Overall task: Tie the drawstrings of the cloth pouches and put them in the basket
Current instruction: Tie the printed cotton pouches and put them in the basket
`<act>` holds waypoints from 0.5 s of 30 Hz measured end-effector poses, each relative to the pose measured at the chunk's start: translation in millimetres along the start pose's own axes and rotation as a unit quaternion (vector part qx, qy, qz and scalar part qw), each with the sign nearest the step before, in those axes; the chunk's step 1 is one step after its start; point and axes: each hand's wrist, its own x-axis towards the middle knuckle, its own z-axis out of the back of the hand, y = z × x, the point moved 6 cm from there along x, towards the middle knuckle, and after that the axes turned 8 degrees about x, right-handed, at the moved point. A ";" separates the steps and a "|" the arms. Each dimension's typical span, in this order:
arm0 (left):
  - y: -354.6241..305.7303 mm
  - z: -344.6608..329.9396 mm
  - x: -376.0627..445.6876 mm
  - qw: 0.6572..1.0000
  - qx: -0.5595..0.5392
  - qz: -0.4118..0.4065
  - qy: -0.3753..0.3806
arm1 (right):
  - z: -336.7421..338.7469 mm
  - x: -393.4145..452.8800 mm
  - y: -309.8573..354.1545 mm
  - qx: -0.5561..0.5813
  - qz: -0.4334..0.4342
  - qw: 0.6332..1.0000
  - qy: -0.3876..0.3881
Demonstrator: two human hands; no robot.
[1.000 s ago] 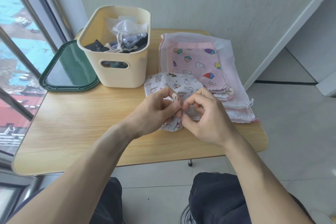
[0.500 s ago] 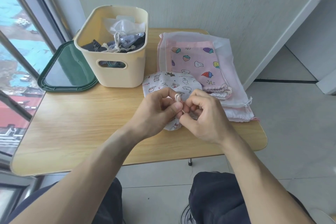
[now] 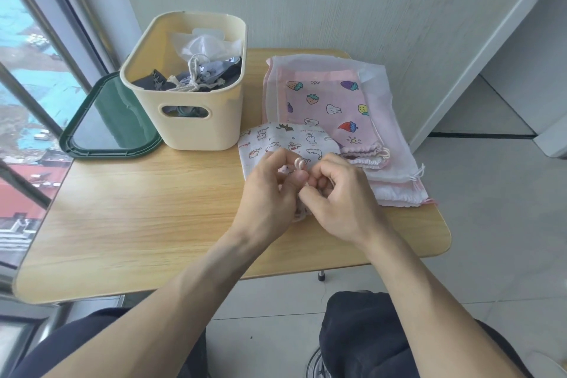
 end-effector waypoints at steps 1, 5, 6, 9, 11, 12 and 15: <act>-1.8 0.3 -0.3 1.000 0.004 -0.007 -0.002 | 0.9 -0.3 0.2 0.013 -0.011 1.000 0.006; -10.3 5.7 -1.0 0.999 0.027 -0.016 -0.025 | 2.2 1.3 3.6 0.046 -0.060 0.996 0.056; -10.6 6.4 0.1 0.999 0.026 -0.012 -0.016 | 2.5 1.3 2.6 0.050 -0.070 0.994 0.064; -4.0 8.4 6.5 0.998 -0.017 0.019 0.052 | 2.5 0.7 0.9 0.044 -0.073 0.994 0.069; 1.8 8.0 9.0 0.988 -0.081 0.060 0.117 | 2.5 0.5 0.3 0.034 -0.064 0.995 0.068; 4.2 8.1 9.4 0.980 -0.104 0.083 0.147 | 2.3 0.4 0.6 0.028 -0.055 0.996 0.068; 11.9 9.2 9.2 0.955 -0.165 0.165 0.183 | 7.4 0.4 0.0 0.006 -0.012 0.999 0.036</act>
